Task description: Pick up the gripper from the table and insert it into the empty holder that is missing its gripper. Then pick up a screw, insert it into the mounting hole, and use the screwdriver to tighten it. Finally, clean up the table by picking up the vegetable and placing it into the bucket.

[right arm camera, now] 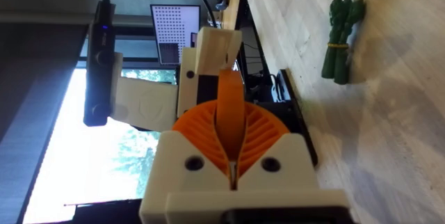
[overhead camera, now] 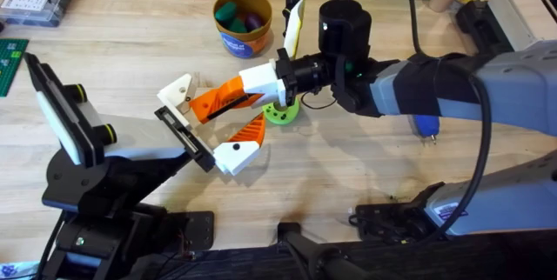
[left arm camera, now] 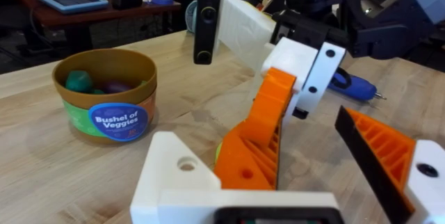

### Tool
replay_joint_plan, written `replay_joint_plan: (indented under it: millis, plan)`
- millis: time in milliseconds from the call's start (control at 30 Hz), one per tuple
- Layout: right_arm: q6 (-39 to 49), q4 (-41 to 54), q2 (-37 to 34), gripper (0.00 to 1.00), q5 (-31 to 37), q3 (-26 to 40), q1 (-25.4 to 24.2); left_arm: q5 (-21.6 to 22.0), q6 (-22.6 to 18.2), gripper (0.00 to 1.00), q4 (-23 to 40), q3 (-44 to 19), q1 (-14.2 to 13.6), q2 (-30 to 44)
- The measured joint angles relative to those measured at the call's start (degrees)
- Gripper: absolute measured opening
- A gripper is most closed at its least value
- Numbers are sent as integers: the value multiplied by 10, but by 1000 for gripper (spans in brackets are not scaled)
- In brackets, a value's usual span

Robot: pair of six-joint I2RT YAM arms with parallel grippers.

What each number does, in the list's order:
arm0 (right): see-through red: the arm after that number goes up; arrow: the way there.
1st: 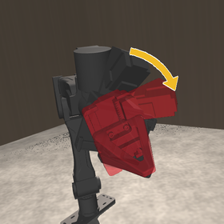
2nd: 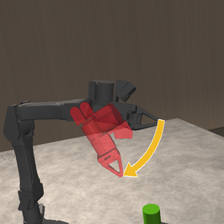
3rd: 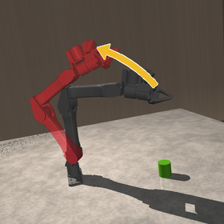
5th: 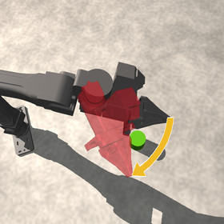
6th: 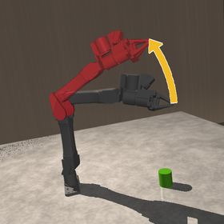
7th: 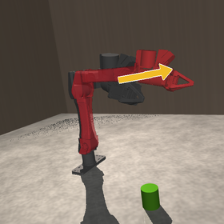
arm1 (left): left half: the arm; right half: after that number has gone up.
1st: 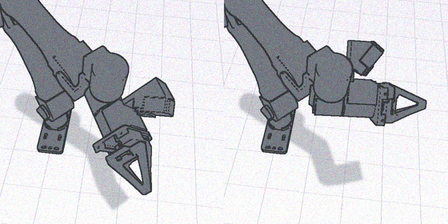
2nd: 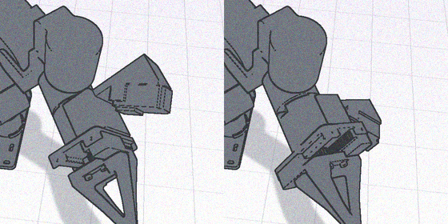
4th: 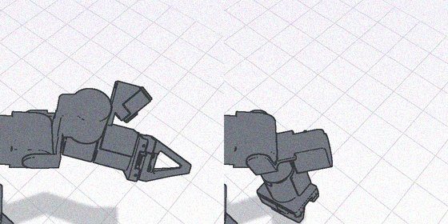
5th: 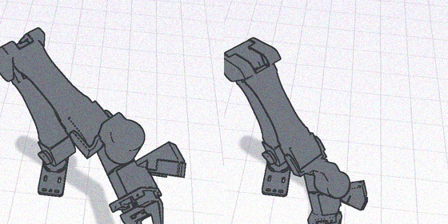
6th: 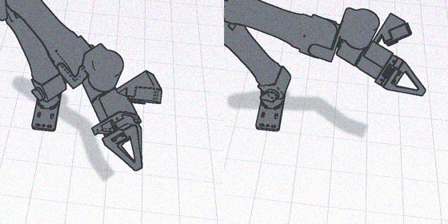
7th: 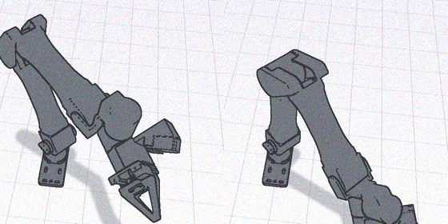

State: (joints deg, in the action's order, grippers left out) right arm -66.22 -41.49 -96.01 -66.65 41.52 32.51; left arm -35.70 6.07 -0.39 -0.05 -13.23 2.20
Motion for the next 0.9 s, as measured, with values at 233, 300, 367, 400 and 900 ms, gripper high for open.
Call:
replay_joint_plan:
  millis: [233,300,367,400,900]
  plan:
    - [-10,11,0,17,-5,0,-6,9,0,991,19,-2,1,0]
    - [-18,11,0,17,-5,0,-14,8,0,991,31,-2,1,0]
    - [-31,8,0,17,-5,0,-23,8,0,991,33,-2,0,0]
    - [-36,4,0,17,-5,0,-27,8,0,991,33,-2,0,0]
    - [-56,-9,-1,17,-21,0,-24,-36,0,991,28,-2,0,0]
